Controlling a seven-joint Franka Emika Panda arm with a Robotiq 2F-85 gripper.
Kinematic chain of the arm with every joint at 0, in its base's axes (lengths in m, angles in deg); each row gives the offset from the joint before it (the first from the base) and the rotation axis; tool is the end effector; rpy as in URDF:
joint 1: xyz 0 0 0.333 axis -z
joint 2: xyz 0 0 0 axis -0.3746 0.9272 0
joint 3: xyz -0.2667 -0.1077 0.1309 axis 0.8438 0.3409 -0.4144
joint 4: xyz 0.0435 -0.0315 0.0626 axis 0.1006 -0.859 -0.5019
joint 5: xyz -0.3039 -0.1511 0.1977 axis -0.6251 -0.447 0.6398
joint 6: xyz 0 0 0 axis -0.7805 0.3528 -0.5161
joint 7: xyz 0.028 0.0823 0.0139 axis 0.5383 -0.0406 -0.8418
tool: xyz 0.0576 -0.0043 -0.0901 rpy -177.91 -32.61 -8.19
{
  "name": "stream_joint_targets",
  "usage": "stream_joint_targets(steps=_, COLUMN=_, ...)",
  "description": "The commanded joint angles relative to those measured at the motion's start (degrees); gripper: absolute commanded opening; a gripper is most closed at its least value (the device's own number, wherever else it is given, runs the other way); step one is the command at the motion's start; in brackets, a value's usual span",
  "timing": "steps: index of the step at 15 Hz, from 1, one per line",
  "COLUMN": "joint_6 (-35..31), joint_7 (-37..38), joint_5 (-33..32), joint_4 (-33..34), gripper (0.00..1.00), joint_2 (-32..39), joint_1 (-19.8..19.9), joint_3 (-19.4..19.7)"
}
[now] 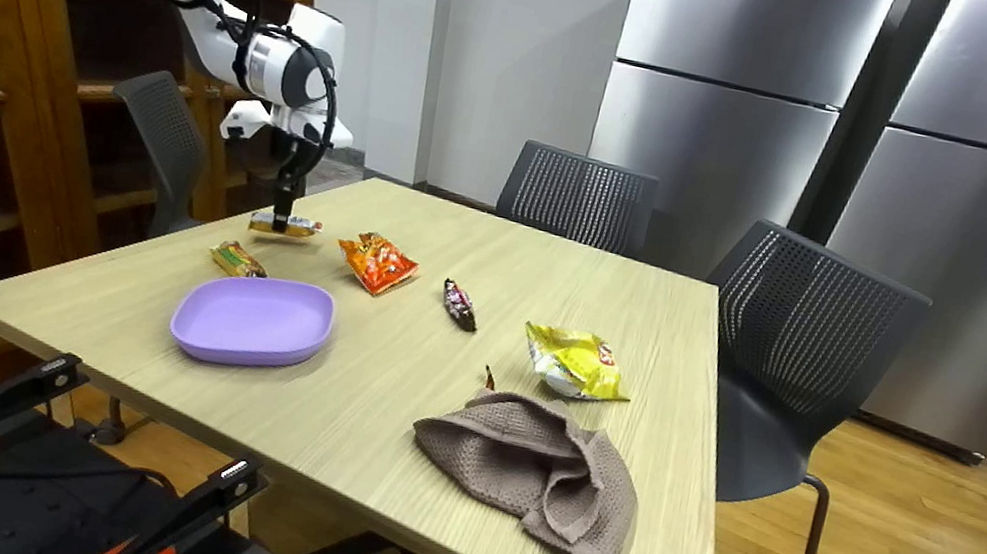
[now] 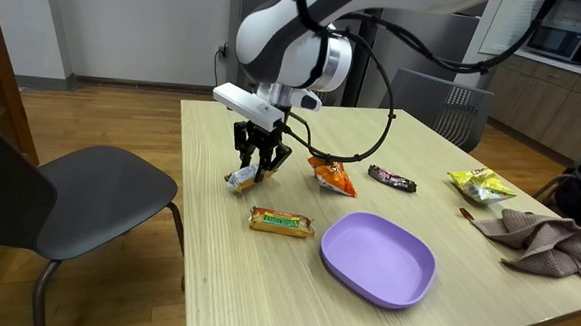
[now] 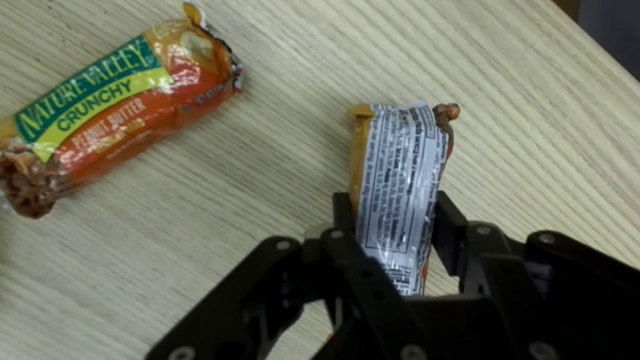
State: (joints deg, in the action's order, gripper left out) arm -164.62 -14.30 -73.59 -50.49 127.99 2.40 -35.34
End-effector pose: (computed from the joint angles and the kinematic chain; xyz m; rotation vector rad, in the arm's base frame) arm 0.6993 0.2710 0.1059 -2.7516 1.2211 0.1188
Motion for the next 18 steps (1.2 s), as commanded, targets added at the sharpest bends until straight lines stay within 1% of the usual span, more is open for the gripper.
stream_joint_targets(steps=1, joint_6=4.72, joint_7=0.46, joint_5=-0.86, joint_4=-1.16, gripper=0.16, joint_2=-3.06, joint_1=-0.25, joint_3=-0.01)
stream_joint_targets(steps=6, joint_6=7.91, joint_7=0.82, joint_5=-1.74, joint_4=-3.10, gripper=0.16, joint_2=-5.96, joint_1=-0.64, joint_3=0.40)
stream_joint_targets(steps=10, joint_6=8.67, joint_7=0.93, joint_5=-2.33, joint_4=-6.06, gripper=0.16, joint_2=-8.40, joint_1=-0.84, joint_3=0.62)
stream_joint_targets(steps=14, joint_6=7.77, joint_7=0.75, joint_5=-2.94, joint_4=-11.22, gripper=0.16, joint_2=-11.58, joint_1=-0.85, joint_3=0.85)
stream_joint_targets(steps=18, joint_6=5.78, joint_7=0.74, joint_5=-4.03, joint_4=-17.99, gripper=0.16, joint_2=-15.46, joint_1=-0.88, joint_3=1.29)
